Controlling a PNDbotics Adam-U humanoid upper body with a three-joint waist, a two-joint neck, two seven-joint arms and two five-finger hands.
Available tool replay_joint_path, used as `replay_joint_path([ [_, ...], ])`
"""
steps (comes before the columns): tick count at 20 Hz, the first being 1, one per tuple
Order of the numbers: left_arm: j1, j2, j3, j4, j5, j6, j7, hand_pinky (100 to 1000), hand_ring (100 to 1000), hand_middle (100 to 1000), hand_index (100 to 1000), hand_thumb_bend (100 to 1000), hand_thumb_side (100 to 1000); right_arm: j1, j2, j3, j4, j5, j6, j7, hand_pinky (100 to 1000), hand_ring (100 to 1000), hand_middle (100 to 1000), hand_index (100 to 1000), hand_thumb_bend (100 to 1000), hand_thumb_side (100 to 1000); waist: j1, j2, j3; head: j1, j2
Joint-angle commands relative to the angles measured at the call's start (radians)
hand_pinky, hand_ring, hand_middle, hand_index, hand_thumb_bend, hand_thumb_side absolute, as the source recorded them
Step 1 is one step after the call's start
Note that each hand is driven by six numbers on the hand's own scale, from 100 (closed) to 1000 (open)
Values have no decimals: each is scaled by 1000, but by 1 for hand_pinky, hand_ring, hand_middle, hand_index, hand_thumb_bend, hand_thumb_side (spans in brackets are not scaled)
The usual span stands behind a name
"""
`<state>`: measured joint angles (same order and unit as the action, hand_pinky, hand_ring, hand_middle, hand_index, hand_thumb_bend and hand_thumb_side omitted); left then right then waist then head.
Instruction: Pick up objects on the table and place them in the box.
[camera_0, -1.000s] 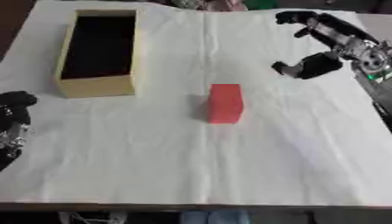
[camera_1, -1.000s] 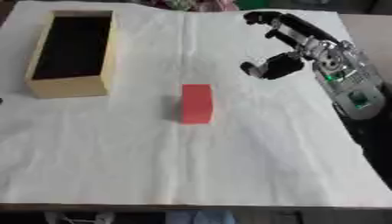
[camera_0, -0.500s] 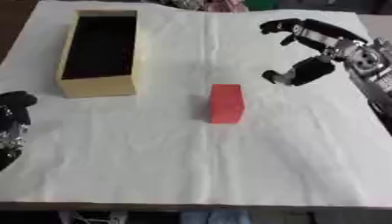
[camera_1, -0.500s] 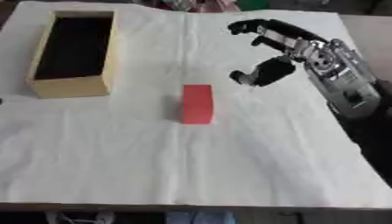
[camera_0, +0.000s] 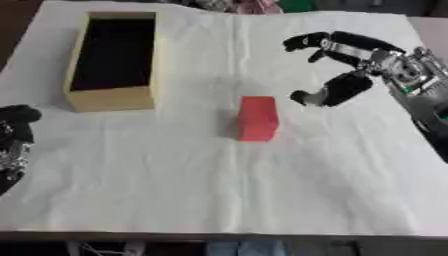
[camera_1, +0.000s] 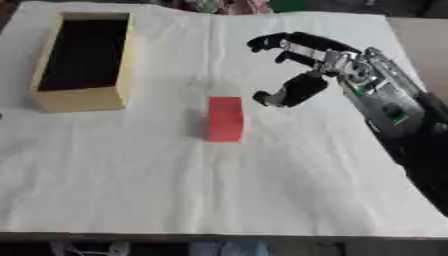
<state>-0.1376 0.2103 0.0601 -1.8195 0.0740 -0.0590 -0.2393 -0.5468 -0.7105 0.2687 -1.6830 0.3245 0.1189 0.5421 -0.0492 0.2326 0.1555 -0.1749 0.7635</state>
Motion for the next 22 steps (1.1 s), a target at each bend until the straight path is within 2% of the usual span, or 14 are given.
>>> replay_joint_path([
  [1, -4, 16, 1, -12, -1, -1, -4, 1000, 818, 690, 767, 100, 272, -22, -37, 9, -24, -15, -2, 24, 860, 1000, 914, 1000, 344, 226, 2, -19, 0, -3, 6],
  [9, -5, 15, 1, -11, -2, 0, -5, 1000, 818, 690, 767, 100, 274, -40, -27, 57, -18, -16, -6, 97, 867, 1000, 922, 1000, 346, 274, -3, -19, 3, -5, 6],
  [22, -7, 15, 0, -10, -2, 1, -7, 1000, 818, 690, 767, 100, 277, -75, 14, 108, 59, 10, -19, 175, 875, 1000, 931, 1000, 362, 333, -6, -18, 7, -6, 3],
])
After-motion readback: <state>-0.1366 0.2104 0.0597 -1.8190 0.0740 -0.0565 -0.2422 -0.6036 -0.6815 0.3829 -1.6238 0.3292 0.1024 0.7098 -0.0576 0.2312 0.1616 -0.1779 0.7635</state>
